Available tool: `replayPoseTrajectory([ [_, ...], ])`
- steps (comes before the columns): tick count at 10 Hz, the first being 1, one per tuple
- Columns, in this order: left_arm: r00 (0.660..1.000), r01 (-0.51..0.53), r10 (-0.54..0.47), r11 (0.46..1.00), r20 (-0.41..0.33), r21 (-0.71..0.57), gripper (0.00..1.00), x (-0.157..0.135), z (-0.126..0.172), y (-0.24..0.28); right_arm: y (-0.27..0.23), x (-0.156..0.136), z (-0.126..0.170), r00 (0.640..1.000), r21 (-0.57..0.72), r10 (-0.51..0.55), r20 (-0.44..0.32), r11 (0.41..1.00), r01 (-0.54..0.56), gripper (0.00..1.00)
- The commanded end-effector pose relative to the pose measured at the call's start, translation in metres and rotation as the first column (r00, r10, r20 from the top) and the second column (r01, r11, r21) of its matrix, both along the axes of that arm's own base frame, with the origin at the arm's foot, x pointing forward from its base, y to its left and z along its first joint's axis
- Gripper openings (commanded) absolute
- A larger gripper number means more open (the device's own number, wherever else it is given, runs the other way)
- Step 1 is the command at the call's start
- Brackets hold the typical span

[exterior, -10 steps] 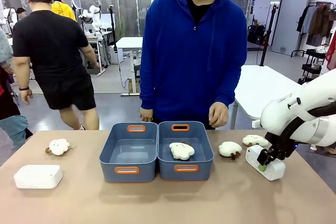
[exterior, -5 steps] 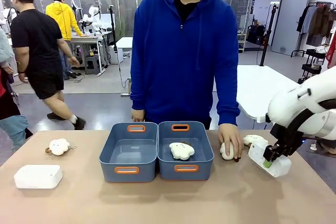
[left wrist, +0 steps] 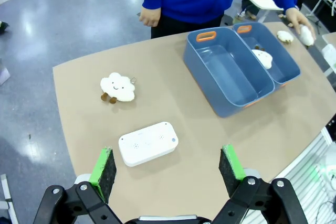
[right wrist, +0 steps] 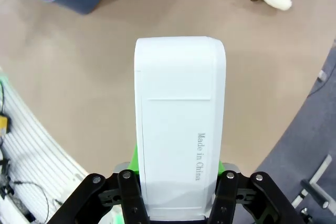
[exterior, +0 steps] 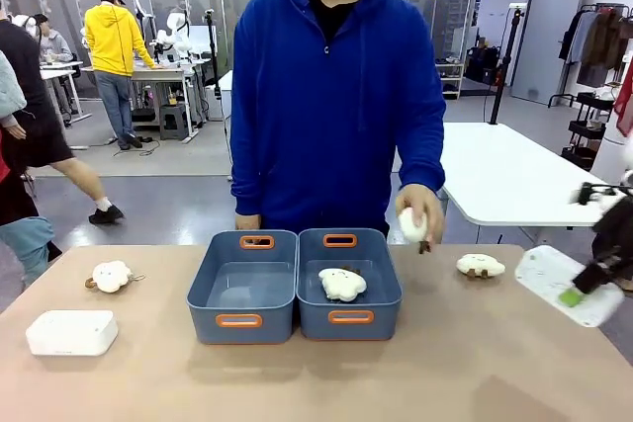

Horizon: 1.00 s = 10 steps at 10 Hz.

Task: Sort the digital clocks into the basket.
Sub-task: Pick up the Digital clock from the table and place it into the empty Plastic storage basket.

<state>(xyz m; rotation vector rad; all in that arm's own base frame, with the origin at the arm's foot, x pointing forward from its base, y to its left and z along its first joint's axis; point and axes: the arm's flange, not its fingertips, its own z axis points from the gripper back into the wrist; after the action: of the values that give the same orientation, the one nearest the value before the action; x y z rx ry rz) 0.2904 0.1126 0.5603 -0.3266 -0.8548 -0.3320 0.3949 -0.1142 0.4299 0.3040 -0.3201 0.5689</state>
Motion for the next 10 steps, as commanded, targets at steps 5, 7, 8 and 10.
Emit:
replayPoseTrajectory([
  [5,1.000,0.003,-0.003,1.000,-0.001,0.000,1.00,0.001,0.000,-0.001,-0.034,-0.017,-0.004,0.999,0.044,0.039,0.031,0.998,-0.041,0.35],
  [7,1.000,0.003,-0.003,1.000,-0.001,0.000,1.00,0.001,0.000,-0.001,-0.029,-0.017,-0.007,0.999,0.050,0.020,0.033,0.999,-0.022,0.35],
  [8,1.000,0.003,-0.003,1.000,-0.001,0.000,1.00,0.001,0.000,-0.001,-0.025,-0.018,-0.007,0.999,0.044,0.027,0.045,0.999,-0.029,0.35],
  [10,1.000,0.003,-0.003,1.000,-0.001,0.000,1.00,0.001,0.000,-0.001,-0.019,-0.021,-0.004,0.997,0.024,0.042,0.065,0.999,-0.043,0.35],
])
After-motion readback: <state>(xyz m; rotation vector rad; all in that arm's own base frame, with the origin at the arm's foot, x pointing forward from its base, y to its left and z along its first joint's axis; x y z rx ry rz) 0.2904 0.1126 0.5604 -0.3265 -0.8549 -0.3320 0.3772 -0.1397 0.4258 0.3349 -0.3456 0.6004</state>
